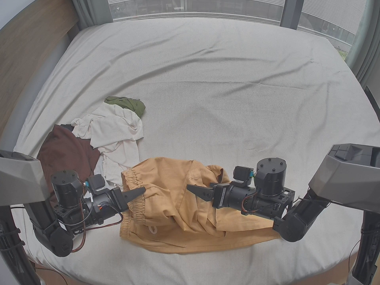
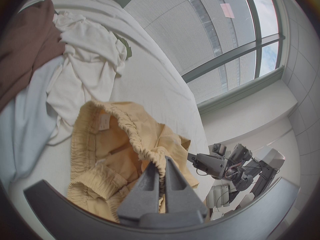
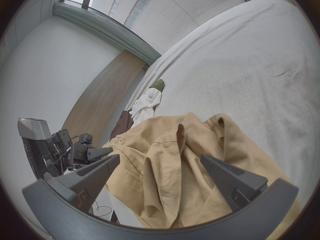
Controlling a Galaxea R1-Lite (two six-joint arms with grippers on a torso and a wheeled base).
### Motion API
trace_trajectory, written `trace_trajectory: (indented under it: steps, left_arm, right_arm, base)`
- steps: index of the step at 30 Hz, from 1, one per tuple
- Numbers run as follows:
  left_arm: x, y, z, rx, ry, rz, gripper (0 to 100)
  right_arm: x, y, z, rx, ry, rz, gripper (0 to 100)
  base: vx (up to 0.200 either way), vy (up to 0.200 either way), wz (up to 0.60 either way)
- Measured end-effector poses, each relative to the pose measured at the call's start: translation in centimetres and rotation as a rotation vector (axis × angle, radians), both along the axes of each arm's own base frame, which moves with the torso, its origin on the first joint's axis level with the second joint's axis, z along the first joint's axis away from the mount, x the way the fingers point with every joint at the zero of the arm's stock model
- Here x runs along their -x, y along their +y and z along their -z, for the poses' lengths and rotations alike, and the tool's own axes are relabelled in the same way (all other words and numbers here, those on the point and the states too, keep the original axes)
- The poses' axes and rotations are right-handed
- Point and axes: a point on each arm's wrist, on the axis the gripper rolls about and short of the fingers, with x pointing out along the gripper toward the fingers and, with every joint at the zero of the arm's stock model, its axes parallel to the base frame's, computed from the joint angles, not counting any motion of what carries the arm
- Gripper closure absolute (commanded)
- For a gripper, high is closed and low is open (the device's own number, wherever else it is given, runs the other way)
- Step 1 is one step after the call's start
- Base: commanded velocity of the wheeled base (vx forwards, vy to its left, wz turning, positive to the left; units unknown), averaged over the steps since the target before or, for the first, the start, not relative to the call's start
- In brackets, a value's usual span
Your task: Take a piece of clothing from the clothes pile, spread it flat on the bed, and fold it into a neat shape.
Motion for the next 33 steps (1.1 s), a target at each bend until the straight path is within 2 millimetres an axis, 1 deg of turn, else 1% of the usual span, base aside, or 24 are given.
trace_trajectory:
  steps: [6,11,17,22,27,33]
  left_arm:
    - [-0.2,1.4,-0.6,0.009,-0.022,-0.028,100]
    - [0.0,1.8,-0.6,-0.012,-0.033,-0.028,100]
    - [0.3,1.6,0.0,-0.083,-0.061,-0.001,100]
    - [0.5,1.1,0.6,-0.102,-0.047,0.024,100]
    - [0.7,0.5,1.1,-0.108,-0.031,0.044,100]
    - [0.8,0.2,1.3,-0.112,-0.024,0.055,100]
  right_arm:
    - [-0.2,0.4,-0.4,-0.045,0.023,0.006,0]
    - [-0.4,0.7,-0.7,-0.074,0.034,0.008,0]
    - [-0.4,0.8,-0.9,-0.129,0.083,0.021,0]
    - [-0.4,1.1,-1.2,-0.181,0.106,0.019,0]
    - [0.0,1.7,-1.3,-0.189,0.112,0.003,0]
    - [-0.3,2.1,-1.2,-0.186,0.103,-0.001,0]
  base:
    - [0.000,0.000,0.00]
    - [0.000,0.000,0.00]
    - [0.000,0.000,0.00]
    - [0.000,0.000,0.00]
    - [0.000,0.000,0.00]
    - [0.000,0.000,0.00]
